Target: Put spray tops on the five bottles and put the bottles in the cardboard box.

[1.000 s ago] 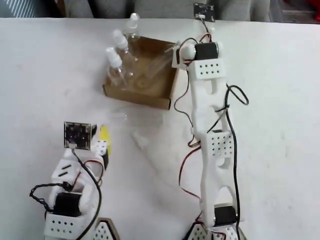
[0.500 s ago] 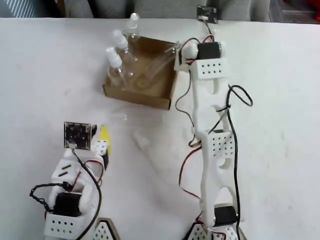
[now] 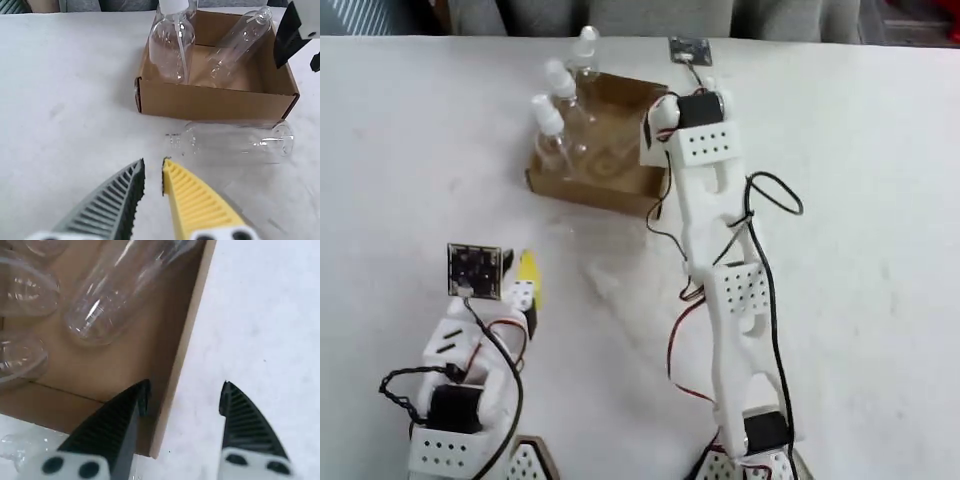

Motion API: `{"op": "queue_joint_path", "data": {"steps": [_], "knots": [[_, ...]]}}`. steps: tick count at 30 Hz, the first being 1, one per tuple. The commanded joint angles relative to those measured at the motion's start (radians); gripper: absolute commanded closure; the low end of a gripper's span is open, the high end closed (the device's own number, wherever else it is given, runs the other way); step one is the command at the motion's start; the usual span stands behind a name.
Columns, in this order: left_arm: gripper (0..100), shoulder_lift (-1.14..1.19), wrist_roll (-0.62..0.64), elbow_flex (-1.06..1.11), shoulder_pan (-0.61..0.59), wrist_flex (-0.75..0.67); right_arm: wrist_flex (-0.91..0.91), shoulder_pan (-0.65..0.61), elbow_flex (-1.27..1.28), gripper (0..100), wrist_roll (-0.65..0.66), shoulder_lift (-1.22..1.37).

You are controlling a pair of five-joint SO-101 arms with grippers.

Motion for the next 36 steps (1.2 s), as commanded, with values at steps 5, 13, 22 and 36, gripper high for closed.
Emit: {"op": "queue_joint_path", "data": {"steps": [5,13,22,36], "knots": [[91,-0.010,-0.014,-0.002,-0.010,-0.017,-0.030,-0.016,-0.041,80.6,-0.008,0.053],[91,-0.010,-0.014,-0.002,-0.010,-0.017,-0.058,-0.008,-0.041,98.1,-0.005,0.071],[91,-0.010,-0.014,-0.002,-0.010,-0.017,-0.030,-0.007,-0.038,98.2,0.143,0.077],[91,-0.010,-0.014,-0.002,-0.010,-0.017,0.039,-0.008,-0.041,98.2,0.262,0.074]]}}
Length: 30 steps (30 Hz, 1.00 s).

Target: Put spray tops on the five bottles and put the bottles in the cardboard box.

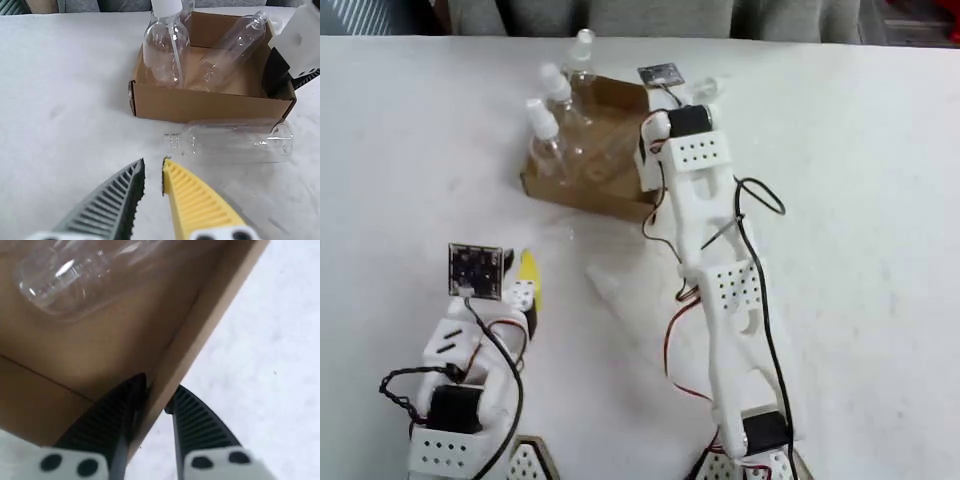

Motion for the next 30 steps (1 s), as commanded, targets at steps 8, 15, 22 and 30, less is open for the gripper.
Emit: {"op": "queue_joint_path", "data": {"steps": [8,15,22,30], "knots": [[91,-0.010,-0.008,-0.002,-0.012,-0.017,0.050,-0.004,-0.034,98.2,0.097,-0.015],[91,-0.010,-0.008,-0.002,-0.012,-0.017,0.058,-0.016,-0.032,98.3,0.098,-0.016],[91,-0.010,-0.008,-0.002,-0.012,-0.017,0.064,-0.016,-0.029,98.3,0.100,-0.016],[91,-0.010,-0.008,-0.002,-0.012,-0.017,0.062,-0.042,0.152,98.3,0.140,-0.119]]}}
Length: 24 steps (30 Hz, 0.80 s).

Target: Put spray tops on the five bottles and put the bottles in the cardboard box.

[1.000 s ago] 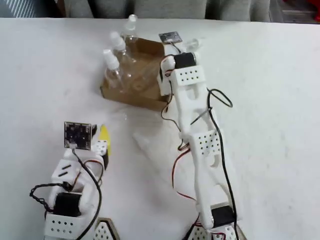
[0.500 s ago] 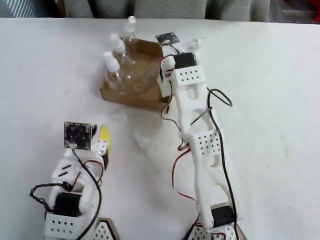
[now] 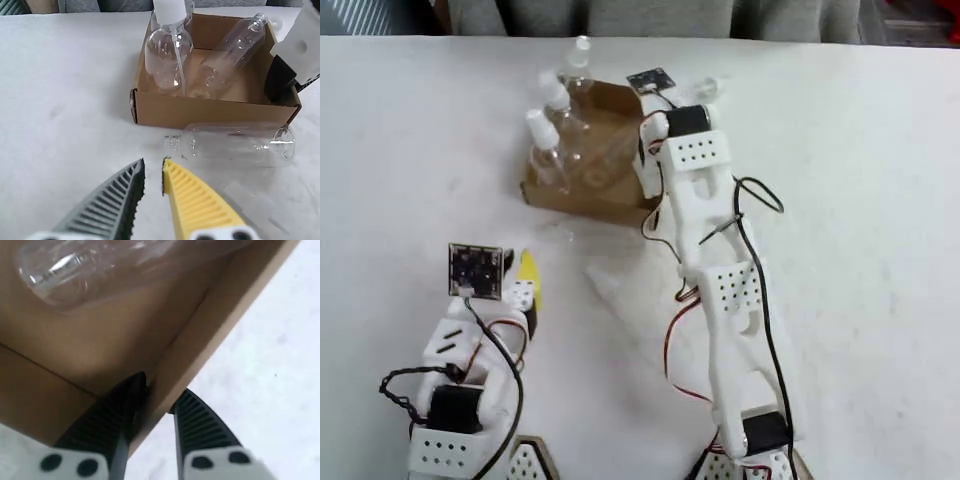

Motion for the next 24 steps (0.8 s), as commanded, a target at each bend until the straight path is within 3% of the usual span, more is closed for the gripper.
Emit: {"op": "queue_joint_path", "data": {"steps": [1,9,16,24], "knots": [[91,-0.010,-0.008,-0.002,-0.012,-0.017,0.038,-0.035,0.080,98.3,0.018,-0.099],[91,-0.010,-0.008,-0.002,-0.012,-0.017,0.035,-0.027,0.121,96.6,0.026,-0.102],[91,-0.010,-0.008,-0.002,-0.036,-0.020,0.035,-0.028,0.112,76.6,0.026,-0.105],[91,-0.010,-0.008,-0.002,-0.036,-0.021,0.036,-0.015,0.120,78.1,0.014,-0.263]]}}
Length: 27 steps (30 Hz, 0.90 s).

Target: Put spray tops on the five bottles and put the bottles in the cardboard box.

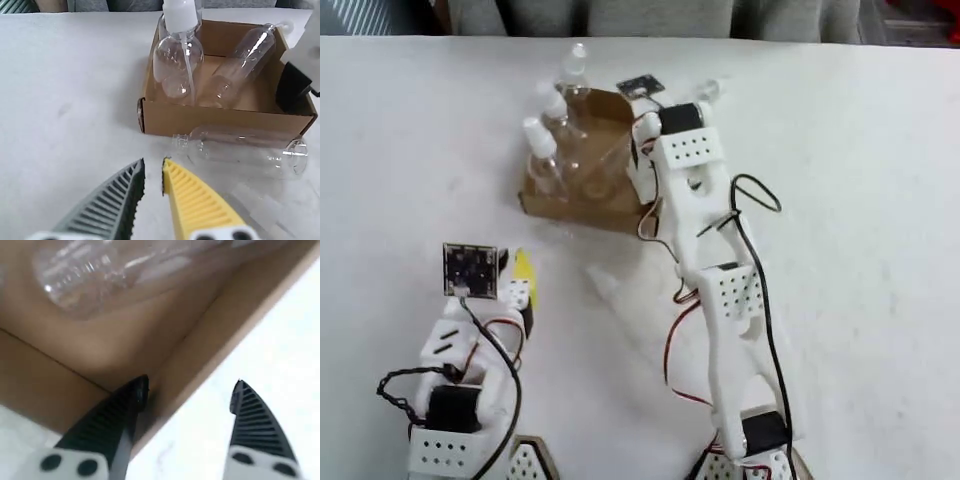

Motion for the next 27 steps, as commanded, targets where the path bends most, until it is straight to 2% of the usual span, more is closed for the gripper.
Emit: {"op": "queue_joint_path", "data": {"steps": [1,7,16,25,27], "knots": [[91,-0.010,-0.008,-0.002,-0.008,-0.021,0.036,0.008,-0.006,79.3,-0.025,-0.159],[91,-0.010,-0.008,-0.002,-0.008,-0.021,0.010,0.065,-0.015,86.5,-0.150,-0.274],[91,-0.010,-0.008,-0.002,-0.008,-0.021,-0.156,0.124,-0.005,86.5,-0.249,-0.271],[91,-0.010,-0.008,-0.002,-0.008,-0.018,-0.369,0.177,-0.014,86.7,-0.227,-0.133],[91,-0.010,-0.008,-0.002,-0.008,-0.018,-0.449,0.208,-0.014,86.8,-0.120,-0.094]]}}
